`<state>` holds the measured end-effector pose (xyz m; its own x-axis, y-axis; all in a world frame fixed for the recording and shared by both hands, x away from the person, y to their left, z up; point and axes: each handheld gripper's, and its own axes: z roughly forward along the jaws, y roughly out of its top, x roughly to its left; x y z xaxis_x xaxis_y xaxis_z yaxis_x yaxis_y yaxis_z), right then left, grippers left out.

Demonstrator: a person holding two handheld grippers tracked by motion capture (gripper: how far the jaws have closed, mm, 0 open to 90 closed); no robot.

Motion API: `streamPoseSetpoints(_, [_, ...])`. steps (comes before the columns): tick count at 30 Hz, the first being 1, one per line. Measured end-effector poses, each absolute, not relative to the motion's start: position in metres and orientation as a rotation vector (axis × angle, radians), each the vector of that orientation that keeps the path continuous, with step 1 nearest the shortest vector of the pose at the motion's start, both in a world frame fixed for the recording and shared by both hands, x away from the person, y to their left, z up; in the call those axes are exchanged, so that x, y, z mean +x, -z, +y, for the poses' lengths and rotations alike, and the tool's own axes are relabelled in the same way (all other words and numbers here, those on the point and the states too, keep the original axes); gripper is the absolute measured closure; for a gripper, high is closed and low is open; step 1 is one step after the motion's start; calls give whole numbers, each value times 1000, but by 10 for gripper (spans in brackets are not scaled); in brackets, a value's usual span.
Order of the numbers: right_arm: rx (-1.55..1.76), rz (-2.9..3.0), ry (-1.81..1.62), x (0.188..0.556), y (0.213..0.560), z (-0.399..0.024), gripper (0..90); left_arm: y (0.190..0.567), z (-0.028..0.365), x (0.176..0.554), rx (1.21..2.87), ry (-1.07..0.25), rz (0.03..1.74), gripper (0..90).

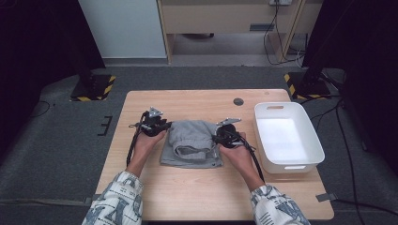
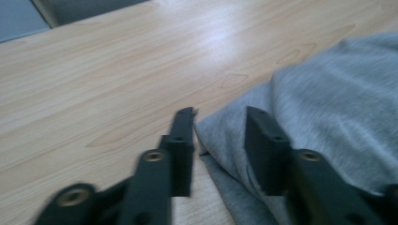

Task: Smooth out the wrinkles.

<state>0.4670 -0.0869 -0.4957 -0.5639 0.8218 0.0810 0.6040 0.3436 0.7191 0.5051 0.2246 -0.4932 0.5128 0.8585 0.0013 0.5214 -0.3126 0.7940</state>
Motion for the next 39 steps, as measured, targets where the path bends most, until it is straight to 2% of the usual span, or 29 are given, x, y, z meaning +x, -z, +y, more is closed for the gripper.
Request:
streamPoseSetpoints(2, [1299, 2275, -1058, 467, 492, -90, 601, 488, 227, 501, 1966, -586, 1136, 525])
streamPoseSetpoints(3, [1308, 2256, -1064, 467, 490, -91, 575, 485, 227, 498, 1947, -587, 1135, 511])
streamPoseSetpoints(12, [1251, 2266, -1105, 454, 478, -76, 469, 471, 200, 469, 1991, -559, 989, 501])
streamPoseSetpoints(17, [1211, 2361, -1051, 440, 496, -60, 414, 500, 178, 443, 2138, -526, 891, 506])
streamPoseSetpoints(21, [1214, 2426, -1030, 432, 514, -56, 359, 510, 180, 438, 2159, -505, 879, 508])
streamPoseSetpoints(32, [1217, 2430, -1068, 432, 521, -51, 375, 514, 191, 438, 2141, -519, 893, 490])
streamPoseSetpoints(39, [1197, 2434, -1088, 439, 523, -27, 373, 516, 214, 440, 2109, -524, 948, 486])
